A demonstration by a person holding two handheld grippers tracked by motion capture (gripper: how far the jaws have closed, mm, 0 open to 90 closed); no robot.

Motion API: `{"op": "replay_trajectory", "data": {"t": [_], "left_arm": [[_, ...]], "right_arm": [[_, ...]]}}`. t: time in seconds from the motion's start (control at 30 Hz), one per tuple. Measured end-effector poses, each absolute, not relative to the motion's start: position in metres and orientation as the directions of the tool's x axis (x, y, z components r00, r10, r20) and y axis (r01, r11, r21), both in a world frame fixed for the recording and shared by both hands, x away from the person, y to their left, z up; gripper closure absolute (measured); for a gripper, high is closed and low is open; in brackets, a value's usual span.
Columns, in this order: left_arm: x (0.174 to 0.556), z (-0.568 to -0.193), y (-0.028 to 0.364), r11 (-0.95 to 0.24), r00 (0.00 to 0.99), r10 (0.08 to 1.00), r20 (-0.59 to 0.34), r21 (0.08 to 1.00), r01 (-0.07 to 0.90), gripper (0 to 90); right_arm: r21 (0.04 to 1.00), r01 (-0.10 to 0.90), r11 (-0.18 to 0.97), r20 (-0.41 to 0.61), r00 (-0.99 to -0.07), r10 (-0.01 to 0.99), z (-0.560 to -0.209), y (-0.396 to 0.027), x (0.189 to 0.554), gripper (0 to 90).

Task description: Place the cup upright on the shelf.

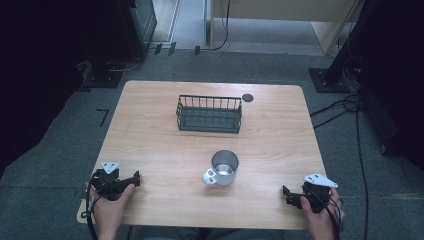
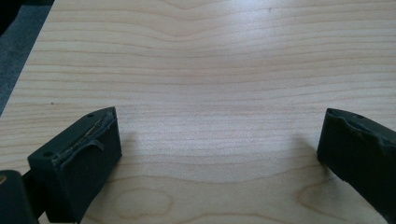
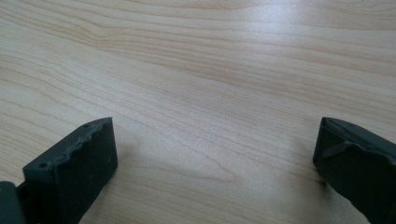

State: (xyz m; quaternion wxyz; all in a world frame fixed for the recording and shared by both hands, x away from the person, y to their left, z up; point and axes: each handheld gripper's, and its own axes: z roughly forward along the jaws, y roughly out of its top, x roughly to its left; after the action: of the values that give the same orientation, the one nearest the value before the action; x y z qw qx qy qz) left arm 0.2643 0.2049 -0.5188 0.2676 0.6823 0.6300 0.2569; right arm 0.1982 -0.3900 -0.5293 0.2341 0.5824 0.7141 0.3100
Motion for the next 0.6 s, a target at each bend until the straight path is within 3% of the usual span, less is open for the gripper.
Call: {"op": "replay_trajectory", "data": {"t": [0.23,0.6], "left_arm": [[0.266,-0.519,0.197,-0.035,0.035,0.999,0.014,0.691,0.722,0.0],[0.257,-0.511,0.173,-0.076,0.121,0.993,-0.013,0.71,0.7,0.0]], "right_arm": [[0.715,0.687,0.13,0.027,-0.212,0.977,-0.529,-0.39,0.198,0.0],[0.715,0.687,0.129,0.027,-0.212,0.977,-0.529,-0.39,0.198,0.0]]}}
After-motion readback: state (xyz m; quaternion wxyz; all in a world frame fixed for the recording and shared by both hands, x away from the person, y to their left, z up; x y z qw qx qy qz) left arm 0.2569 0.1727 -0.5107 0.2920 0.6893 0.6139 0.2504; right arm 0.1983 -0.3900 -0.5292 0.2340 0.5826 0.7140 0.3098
